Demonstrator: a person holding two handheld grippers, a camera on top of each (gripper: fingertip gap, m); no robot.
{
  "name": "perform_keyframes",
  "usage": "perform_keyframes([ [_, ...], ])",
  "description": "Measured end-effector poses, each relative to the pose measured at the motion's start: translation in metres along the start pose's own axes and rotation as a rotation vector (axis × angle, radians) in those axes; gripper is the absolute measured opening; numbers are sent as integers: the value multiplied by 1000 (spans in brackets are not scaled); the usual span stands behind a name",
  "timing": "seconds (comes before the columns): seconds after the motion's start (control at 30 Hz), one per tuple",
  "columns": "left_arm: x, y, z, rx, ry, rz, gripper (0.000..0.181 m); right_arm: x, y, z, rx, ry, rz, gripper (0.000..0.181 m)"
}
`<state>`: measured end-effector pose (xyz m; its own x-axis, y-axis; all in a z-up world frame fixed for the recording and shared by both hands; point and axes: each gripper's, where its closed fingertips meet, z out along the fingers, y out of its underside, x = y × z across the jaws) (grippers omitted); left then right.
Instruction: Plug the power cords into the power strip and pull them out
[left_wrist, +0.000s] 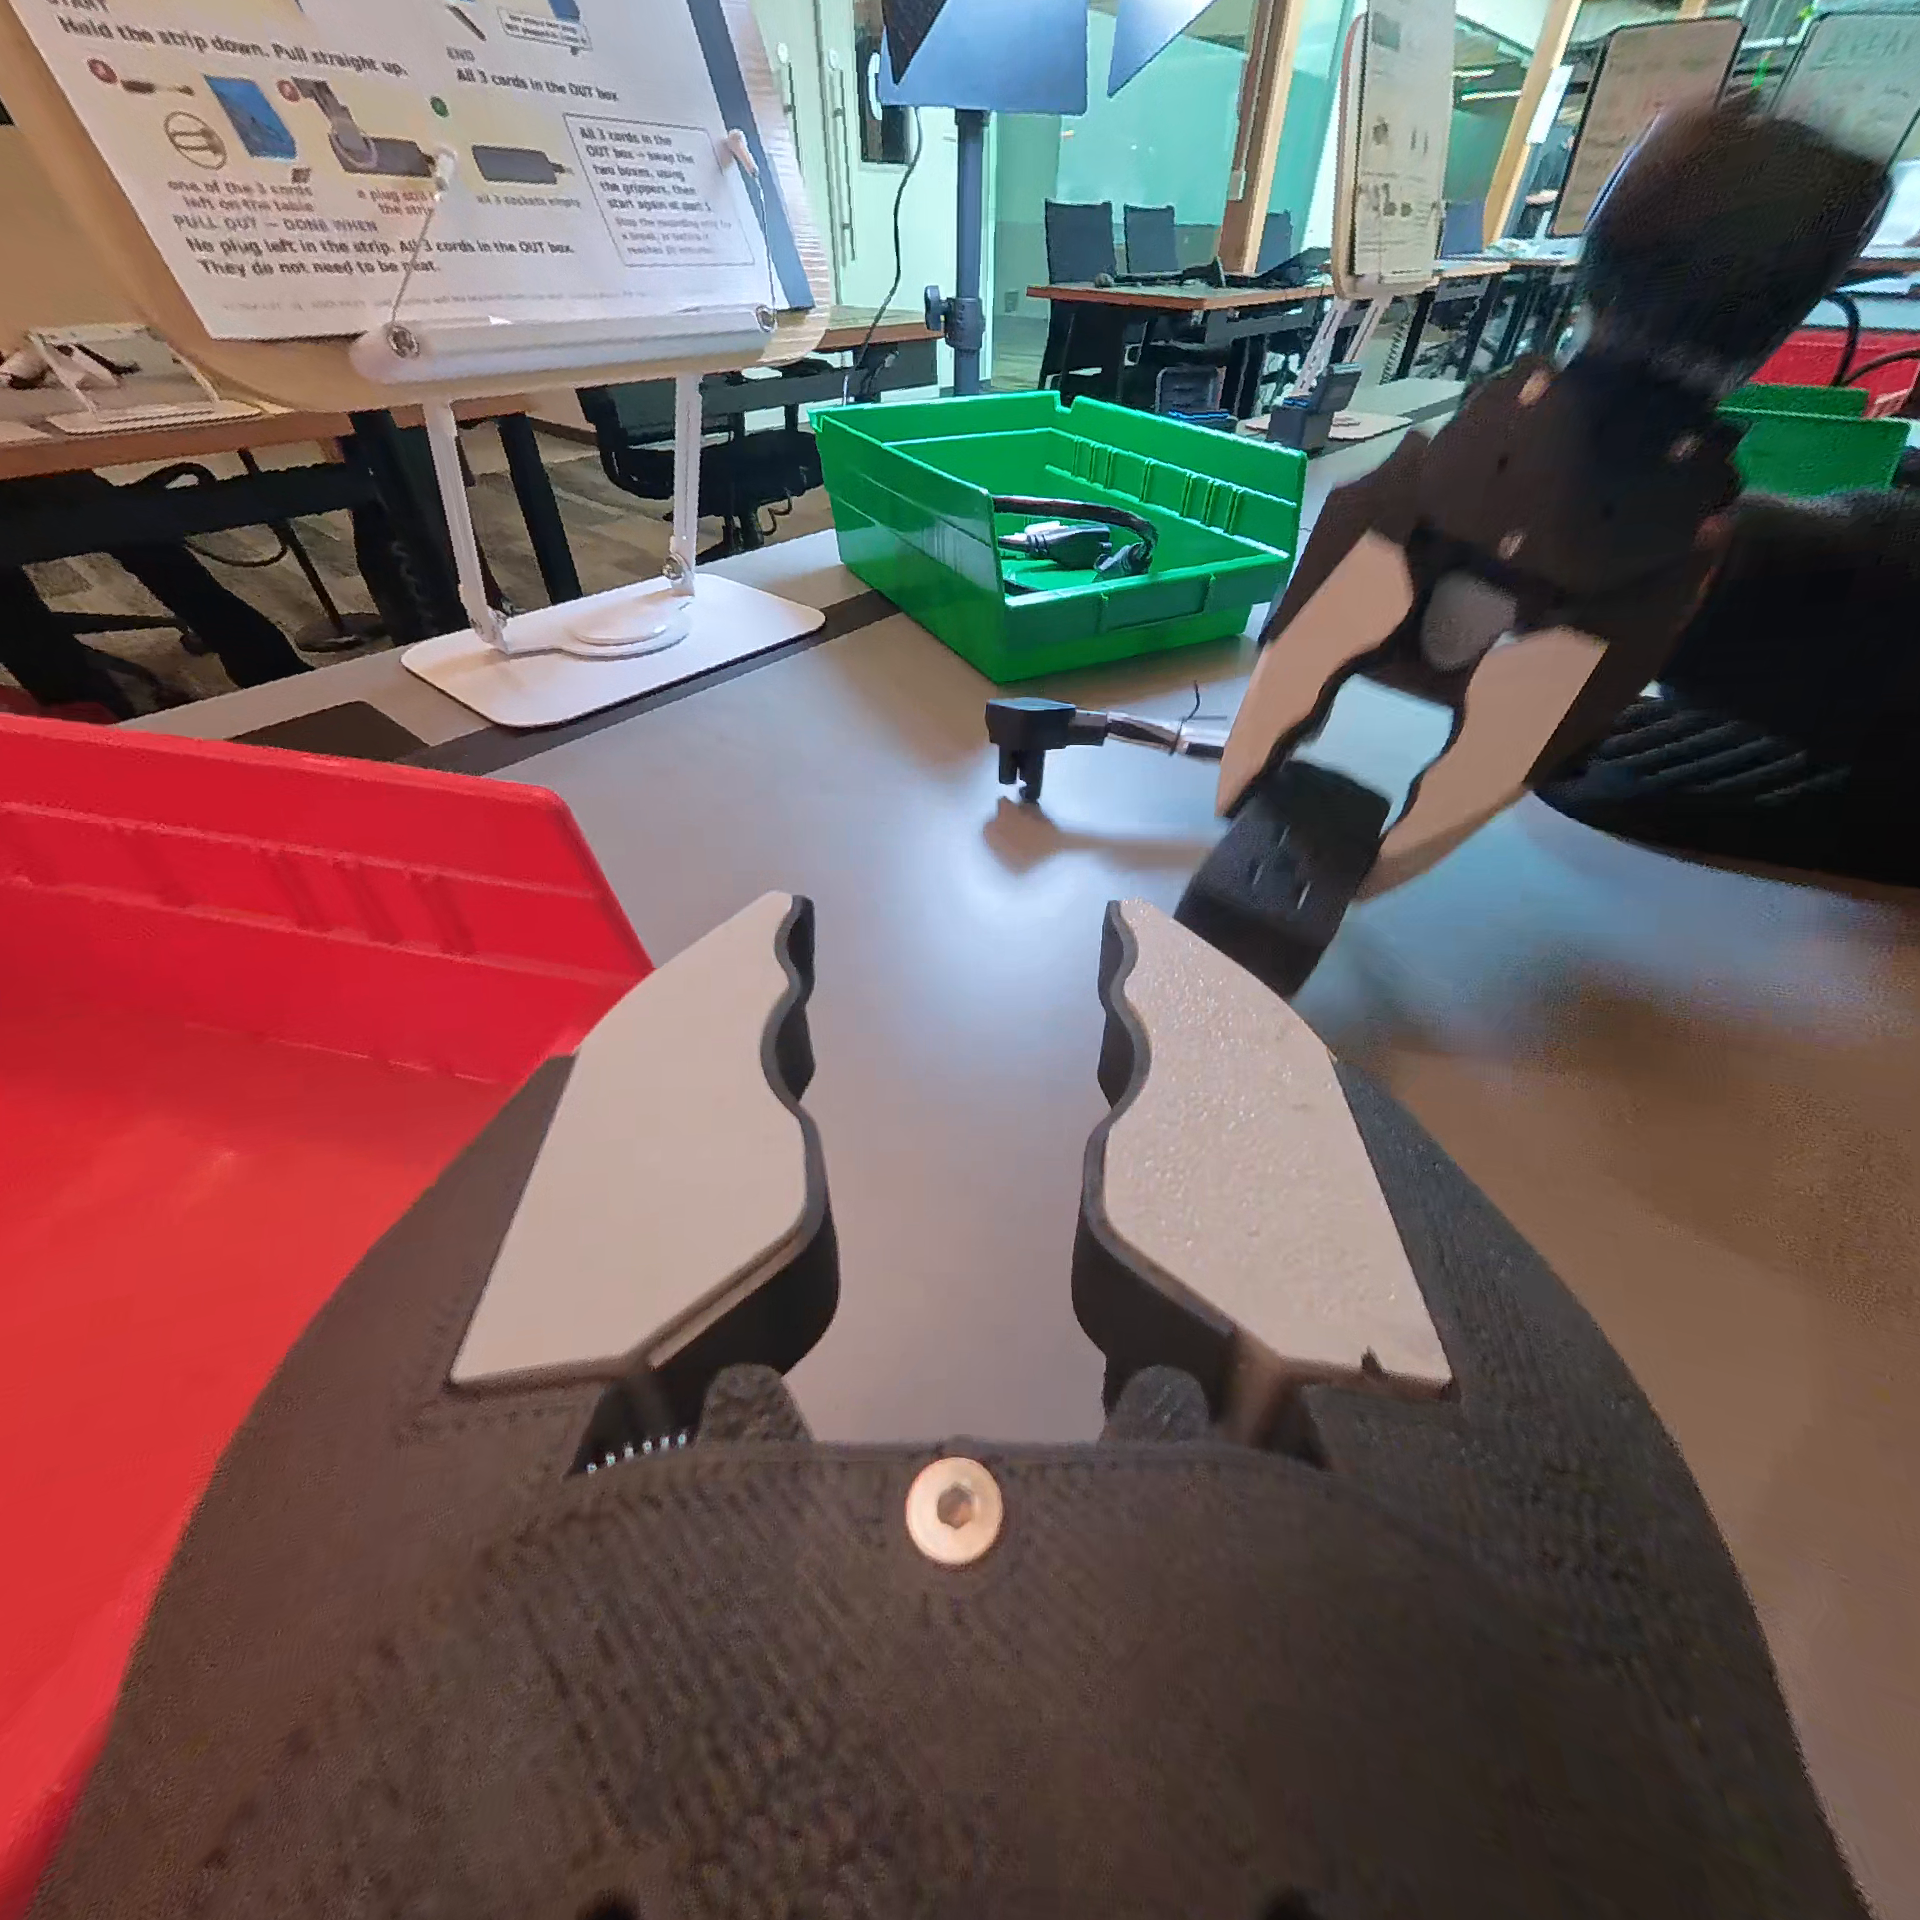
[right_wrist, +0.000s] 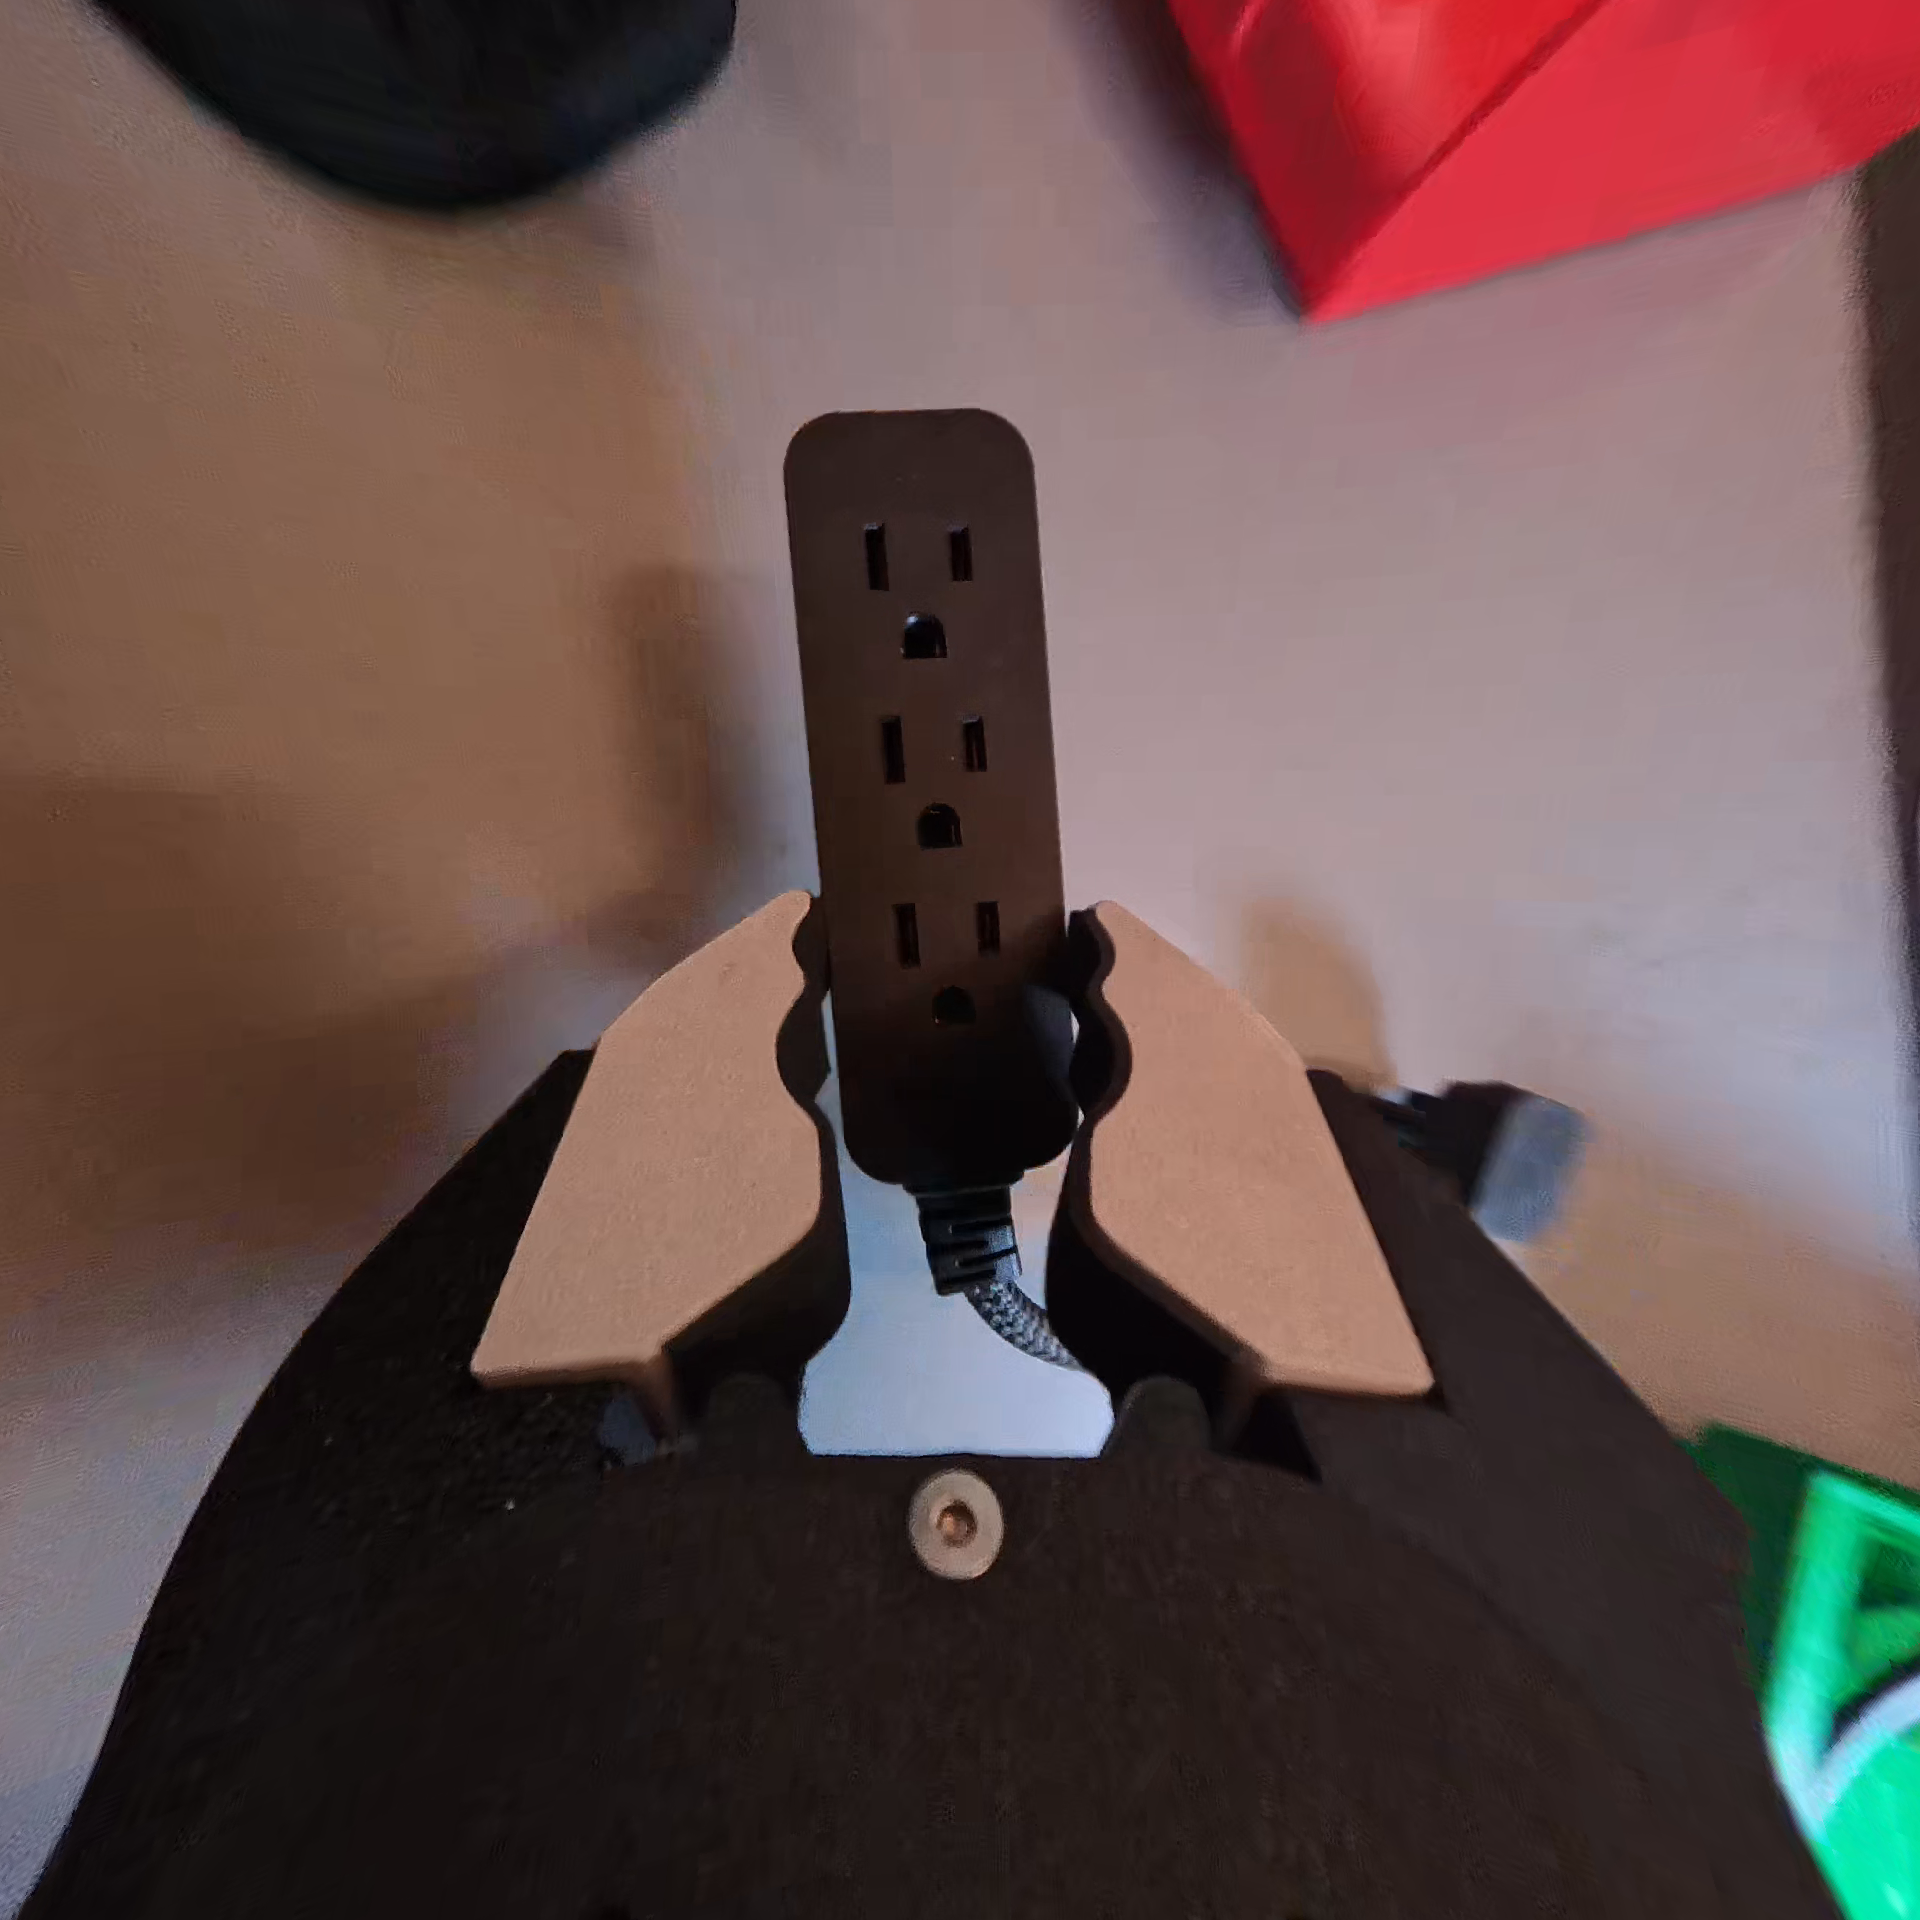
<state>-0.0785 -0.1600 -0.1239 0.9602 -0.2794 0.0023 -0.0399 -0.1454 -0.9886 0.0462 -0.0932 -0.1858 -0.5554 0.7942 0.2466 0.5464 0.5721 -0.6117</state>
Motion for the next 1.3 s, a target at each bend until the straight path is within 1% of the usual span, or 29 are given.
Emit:
perform_keyframes([
  [0.07, 1, -3, 0, 10, 1, 10, 52, 15, -18, -36, 75, 68, 10, 44],
  [0.2, 5, -2, 2, 6, 33, 1, 52, 55, -38, -113, 129, 192, -22, 44],
  [0.3, 9, -4, -1, 13, 32, 29, 51, 97, -37, -162, 62, 310, -61, 44],
  [0.37, 10, -4, -2, 14, 25, 43, 50, 127, -26, -179, -8, 366, -103, 44],
  [0.43, 9, -3, -1, 7, 24, 42, 50, 161, -2, -185, -97, 411, -147, 45],
  [0.53, 7, 0, -1, -3, 17, 35, 50, 210, 48, -180, -215, 465, -151, 45],
  [0.63, 4, 1, -2, -7, 6, 30, 49, 254, 108, -172, -308, 556, -87, 45],
  [0.67, 3, 1, -3, -6, 0, 30, 50, 264, 130, -171, -349, 597, -51, 48],
  [0.7, 1, 0, -3, -4, -6, 28, 50, 269, 148, -169, -363, 613, 3, 55],
  [0.77, -2, 1, -5, -3, -17, 19, 50, 267, 166, -164, -305, 608, 141, 61],
  [0.8, -4, 2, -6, -9, -23, 13, 50, 263, 168, -161, -260, 609, 193, 63],
  [0.9, -11, 6, -8, -36, -46, 8, 51, 236, 149, -159, -88, 616, 260, 60],
  [1.0, -21, 10, -10, -81, -80, 7, 52, 201, 136, -155, 8, 630, 354, 57],
  [1.1, -33, 8, -14, -99, -131, 20, 53, 162, 135, -143, 50, 645, 511, 60],
  [1.17, -41, 9, -16, -112, -177, 39, 54, 135, 131, -132, 90, 652, 574, 63],
  [1.23, -49, 12, -17, -144, -221, 69, 55, 119, 135, -124, 64, 702, 553, 64],
  [1.3, -59, 17, -15, -218, -257, 124, 56, 116, 149, -117, -37, 745, 489, 64],
])
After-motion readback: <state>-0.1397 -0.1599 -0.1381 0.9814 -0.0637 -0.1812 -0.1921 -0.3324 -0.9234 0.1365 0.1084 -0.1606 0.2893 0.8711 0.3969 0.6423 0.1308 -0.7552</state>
